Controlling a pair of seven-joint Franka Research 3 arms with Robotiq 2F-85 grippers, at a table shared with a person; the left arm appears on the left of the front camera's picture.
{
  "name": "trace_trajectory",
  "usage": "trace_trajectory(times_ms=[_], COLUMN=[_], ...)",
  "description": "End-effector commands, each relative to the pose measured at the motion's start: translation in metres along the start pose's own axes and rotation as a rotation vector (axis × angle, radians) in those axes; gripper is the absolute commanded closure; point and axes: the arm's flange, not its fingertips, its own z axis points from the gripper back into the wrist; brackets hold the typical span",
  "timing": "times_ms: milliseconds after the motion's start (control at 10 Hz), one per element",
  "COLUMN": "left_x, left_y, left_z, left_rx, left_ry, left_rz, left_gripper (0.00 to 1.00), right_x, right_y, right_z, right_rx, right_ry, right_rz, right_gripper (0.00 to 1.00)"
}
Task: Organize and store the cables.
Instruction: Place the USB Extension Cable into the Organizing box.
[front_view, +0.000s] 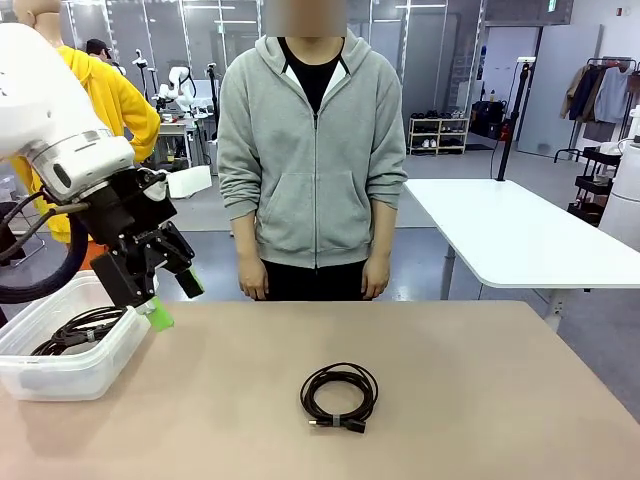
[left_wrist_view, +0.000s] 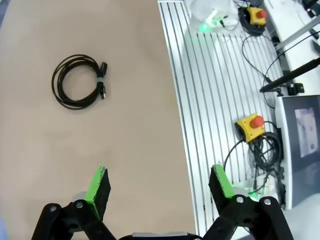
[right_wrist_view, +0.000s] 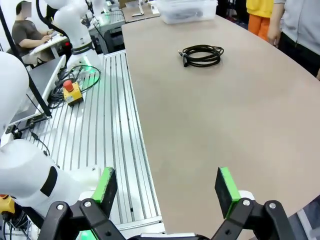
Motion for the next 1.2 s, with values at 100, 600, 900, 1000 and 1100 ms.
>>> trace_trajectory(times_ms=[100, 600, 900, 1000, 1100], left_x=[-0.003, 0.113, 0.155, 0.156, 0.154], left_y=[-0.007, 0.057, 0.072, 0.074, 0.083], left_z=[0.009, -0.123, -0.189, -0.204, -0.220], left_rx=[-0.004, 0.065, 0.119, 0.110, 0.062], left_ry=[0.000, 0.226, 0.382, 0.441, 0.447], left_rz=[-0.010, 0.014, 0.091, 0.080, 0.035], left_gripper=[0.00, 0.00, 0.00, 0.00, 0.00], right_x=[0.017, 0.017, 0.017, 0.017, 0.017], right_y=[0.008, 0.008, 0.008, 0.008, 0.008], right_z=[-0.006, -0.006, -0.006, -0.006, -0.006], right_rx=[-0.050, -0.050, -0.050, -0.050, -0.050], right_ry=[0.018, 0.018, 0.018, 0.018, 0.018], right_rz=[-0.014, -0.014, -0.014, -0.014, -0.014], right_gripper=[0.00, 0.00, 0.00, 0.00, 0.00])
